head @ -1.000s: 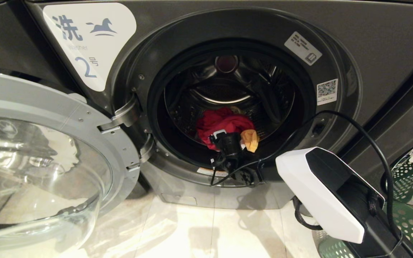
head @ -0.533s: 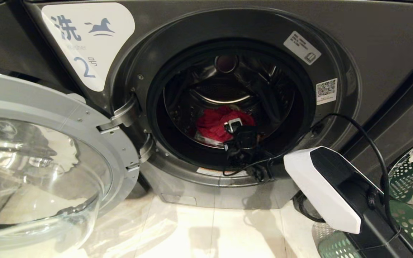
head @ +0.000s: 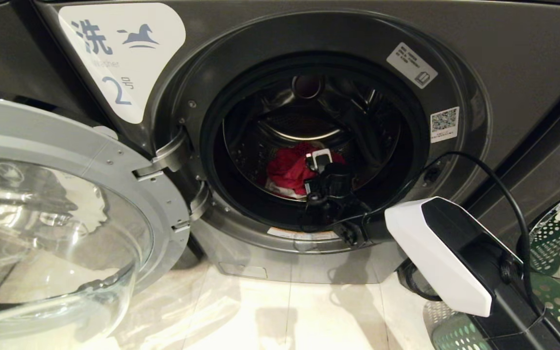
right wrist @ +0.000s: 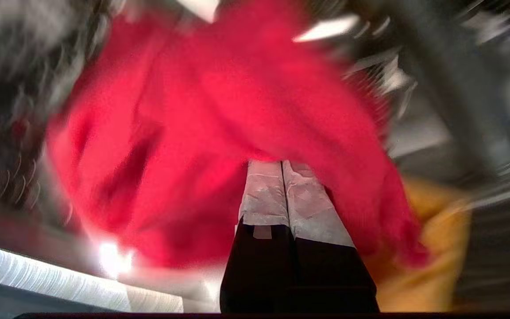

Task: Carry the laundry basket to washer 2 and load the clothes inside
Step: Place the clothes into the washing machine, then close the washing machine door with the left hand

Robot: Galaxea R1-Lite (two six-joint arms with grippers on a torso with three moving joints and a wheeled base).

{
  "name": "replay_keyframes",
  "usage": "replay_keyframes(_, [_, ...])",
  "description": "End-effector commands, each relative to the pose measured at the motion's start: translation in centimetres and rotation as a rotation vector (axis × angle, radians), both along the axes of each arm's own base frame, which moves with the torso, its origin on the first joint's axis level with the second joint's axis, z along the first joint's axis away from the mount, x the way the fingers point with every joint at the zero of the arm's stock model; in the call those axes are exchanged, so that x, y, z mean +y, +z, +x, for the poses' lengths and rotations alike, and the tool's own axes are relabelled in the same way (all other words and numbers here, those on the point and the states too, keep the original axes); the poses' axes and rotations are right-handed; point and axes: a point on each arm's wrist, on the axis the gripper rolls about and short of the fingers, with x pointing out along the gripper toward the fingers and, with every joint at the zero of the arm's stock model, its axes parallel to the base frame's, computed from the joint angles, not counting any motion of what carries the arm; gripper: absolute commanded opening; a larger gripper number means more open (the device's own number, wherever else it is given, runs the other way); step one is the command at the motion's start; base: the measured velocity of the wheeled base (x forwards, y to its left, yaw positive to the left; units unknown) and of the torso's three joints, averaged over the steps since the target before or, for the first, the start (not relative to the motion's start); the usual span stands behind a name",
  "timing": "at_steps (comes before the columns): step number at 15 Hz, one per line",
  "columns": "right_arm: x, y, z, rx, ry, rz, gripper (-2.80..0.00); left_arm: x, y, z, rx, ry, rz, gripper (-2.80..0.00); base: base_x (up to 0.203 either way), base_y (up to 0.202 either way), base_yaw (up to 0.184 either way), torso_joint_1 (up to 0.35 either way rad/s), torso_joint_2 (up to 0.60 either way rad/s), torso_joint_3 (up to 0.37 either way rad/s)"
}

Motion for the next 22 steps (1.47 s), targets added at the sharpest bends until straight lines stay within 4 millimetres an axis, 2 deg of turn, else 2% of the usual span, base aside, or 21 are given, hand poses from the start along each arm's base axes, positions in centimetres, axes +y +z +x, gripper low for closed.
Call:
replay_keyframes(1, [0.3,1.3,-0.4,-0.076,0.005,0.037,-2.80,0.0,0.0,0.0,-0.002,0.000,0.000,-2.80,0.000,0.000,0.000,0.000,0.00,0.000])
replay_keyframes(3, [0.8,2.5,-1.0,-0.139,0.015,0.064,-2.80,0.0,0.0,0.0,0.000,0.000,0.000,-2.80,0.000,0.000,0.000,0.000,0.00,0.000])
replay_keyframes(7, [1.0,3.7,-1.4,-0.086,0.038,0.072,-2.80,0.0,0.0,0.0,0.000,0.000,0.000,-2.80,0.000,0.000,0.000,0.000,0.00,0.000])
replay_keyframes(9, [2.2,4.7,-2.9,-0.002,0.079,0.121,-2.80,0.0,0.0,0.0,-0.002,0.000,0.000,-2.80,0.000,0.000,0.000,0.000,0.00,0.000])
replay_keyframes(11, [3.3,6.1,-5.8,0.153,0.121,0.181,-2.80,0.0,0.0,0.0,0.000,0.000,-0.001,-2.80,0.000,0.000,0.000,0.000,0.00,0.000])
replay_keyframes(14, [3.3,8.9,-11.8,0.401,0.141,0.221,-2.80,0.0,0.0,0.0,-0.002,0.000,-0.001,-2.80,0.000,0.000,0.000,0.000,0.00,0.000])
replay_keyframes(16, [1.3,11.5,-17.2,0.553,0.140,0.189,-2.80,0.0,0.0,0.0,0.000,0.000,0.000,-2.80,0.000,0.000,0.000,0.000,0.00,0.000])
replay_keyframes(19, [-4.3,14.4,-26.7,0.771,0.171,0.099,-2.80,0.0,0.0,0.0,0.000,0.000,-0.001,-2.80,0.000,0.000,0.000,0.000,0.00,0.000])
replay_keyframes(22, [-11.5,14.6,-34.7,0.880,0.178,0.037,-2.80,0.0,0.0,0.0,-0.001,0.000,0.000,-2.80,0.000,0.000,0.000,0.000,0.00,0.000])
